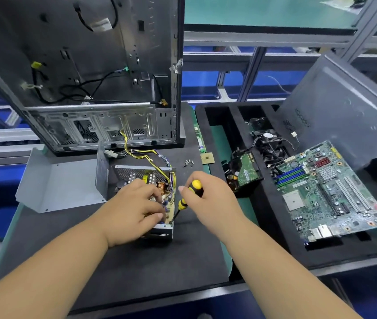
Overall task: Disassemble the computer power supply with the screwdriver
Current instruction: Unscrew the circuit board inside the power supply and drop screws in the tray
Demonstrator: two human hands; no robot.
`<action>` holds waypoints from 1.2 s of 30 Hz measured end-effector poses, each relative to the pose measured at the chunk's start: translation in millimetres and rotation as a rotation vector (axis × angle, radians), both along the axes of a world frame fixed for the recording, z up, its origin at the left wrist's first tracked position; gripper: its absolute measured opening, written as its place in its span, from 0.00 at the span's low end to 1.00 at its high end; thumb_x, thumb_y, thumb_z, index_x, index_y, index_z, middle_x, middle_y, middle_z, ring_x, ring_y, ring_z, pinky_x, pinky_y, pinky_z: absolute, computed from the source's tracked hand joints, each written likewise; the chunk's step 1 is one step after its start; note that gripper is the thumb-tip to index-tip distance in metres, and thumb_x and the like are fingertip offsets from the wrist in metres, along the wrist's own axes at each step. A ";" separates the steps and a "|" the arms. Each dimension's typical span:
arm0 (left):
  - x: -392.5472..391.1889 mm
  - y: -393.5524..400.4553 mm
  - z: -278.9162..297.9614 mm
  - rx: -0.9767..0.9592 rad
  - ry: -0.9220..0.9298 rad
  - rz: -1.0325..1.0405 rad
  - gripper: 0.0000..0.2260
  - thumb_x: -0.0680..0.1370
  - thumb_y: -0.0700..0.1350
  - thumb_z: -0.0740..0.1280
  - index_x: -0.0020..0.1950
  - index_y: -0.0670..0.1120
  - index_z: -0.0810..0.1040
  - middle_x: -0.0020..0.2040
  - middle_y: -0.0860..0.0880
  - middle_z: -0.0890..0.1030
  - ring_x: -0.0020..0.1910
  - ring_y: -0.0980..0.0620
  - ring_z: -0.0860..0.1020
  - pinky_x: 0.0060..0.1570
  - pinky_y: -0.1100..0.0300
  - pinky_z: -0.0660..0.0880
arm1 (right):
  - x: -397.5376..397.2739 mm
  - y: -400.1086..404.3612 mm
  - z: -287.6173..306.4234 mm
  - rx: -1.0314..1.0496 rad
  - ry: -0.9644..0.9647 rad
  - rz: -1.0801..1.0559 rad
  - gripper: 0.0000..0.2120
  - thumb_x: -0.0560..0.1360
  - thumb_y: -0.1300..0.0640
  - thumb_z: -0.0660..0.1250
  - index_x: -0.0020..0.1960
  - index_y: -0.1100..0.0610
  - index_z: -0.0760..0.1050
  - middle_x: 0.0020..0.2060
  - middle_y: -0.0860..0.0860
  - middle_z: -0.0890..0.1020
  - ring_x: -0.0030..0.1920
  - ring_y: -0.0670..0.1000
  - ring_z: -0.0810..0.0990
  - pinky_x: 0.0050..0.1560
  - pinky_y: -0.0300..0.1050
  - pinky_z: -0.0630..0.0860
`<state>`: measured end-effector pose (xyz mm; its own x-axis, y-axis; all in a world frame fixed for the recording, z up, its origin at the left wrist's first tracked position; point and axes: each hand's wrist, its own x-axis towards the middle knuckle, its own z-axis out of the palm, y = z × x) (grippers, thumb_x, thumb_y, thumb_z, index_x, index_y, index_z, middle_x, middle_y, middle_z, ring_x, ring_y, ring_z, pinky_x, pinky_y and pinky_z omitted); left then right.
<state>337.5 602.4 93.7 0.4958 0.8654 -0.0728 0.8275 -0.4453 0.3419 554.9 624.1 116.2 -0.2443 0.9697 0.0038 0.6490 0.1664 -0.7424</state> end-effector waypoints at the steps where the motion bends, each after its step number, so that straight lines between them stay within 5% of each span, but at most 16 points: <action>1: -0.4 0.6 -0.3 -0.009 -0.010 0.006 0.18 0.78 0.59 0.54 0.51 0.59 0.83 0.55 0.62 0.71 0.56 0.55 0.65 0.62 0.58 0.63 | 0.6 0.5 0.0 -0.001 -0.003 0.003 0.13 0.77 0.45 0.66 0.41 0.52 0.72 0.33 0.52 0.77 0.31 0.50 0.70 0.36 0.51 0.73; 11: -1.9 2.4 -2.1 -0.041 -0.068 0.032 0.09 0.78 0.54 0.64 0.49 0.58 0.84 0.54 0.62 0.72 0.56 0.54 0.66 0.61 0.56 0.65 | 0.0 -0.6 1.9 -0.012 0.011 0.010 0.12 0.76 0.45 0.65 0.40 0.52 0.71 0.33 0.51 0.77 0.32 0.50 0.71 0.36 0.50 0.73; 16: -0.1 2.5 0.1 -0.050 -0.089 0.050 0.13 0.75 0.56 0.60 0.48 0.59 0.85 0.52 0.61 0.73 0.55 0.55 0.66 0.60 0.56 0.65 | -3.7 -3.0 6.5 -0.003 -0.002 0.053 0.11 0.77 0.46 0.66 0.41 0.52 0.72 0.33 0.49 0.74 0.35 0.48 0.71 0.38 0.50 0.72; 28: -1.3 5.0 -3.3 -0.070 -0.082 0.049 0.13 0.73 0.56 0.60 0.48 0.61 0.84 0.52 0.62 0.73 0.54 0.57 0.64 0.60 0.55 0.66 | -5.6 -0.7 48.7 0.064 -0.280 0.488 0.09 0.78 0.58 0.65 0.57 0.55 0.71 0.51 0.49 0.75 0.48 0.50 0.72 0.49 0.48 0.71; 36: -1.5 5.4 -2.8 -0.074 -0.074 0.049 0.13 0.73 0.54 0.60 0.48 0.61 0.84 0.52 0.62 0.73 0.53 0.57 0.63 0.58 0.56 0.65 | -5.9 -1.7 51.4 0.017 -0.300 0.508 0.09 0.76 0.62 0.63 0.56 0.54 0.73 0.50 0.47 0.72 0.48 0.49 0.72 0.52 0.50 0.72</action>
<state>336.0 607.8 91.0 0.4590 0.8825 -0.1024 0.8192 -0.3758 0.4332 549.0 622.4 167.6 -0.6708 0.7314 -0.1227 0.6661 0.5215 -0.5332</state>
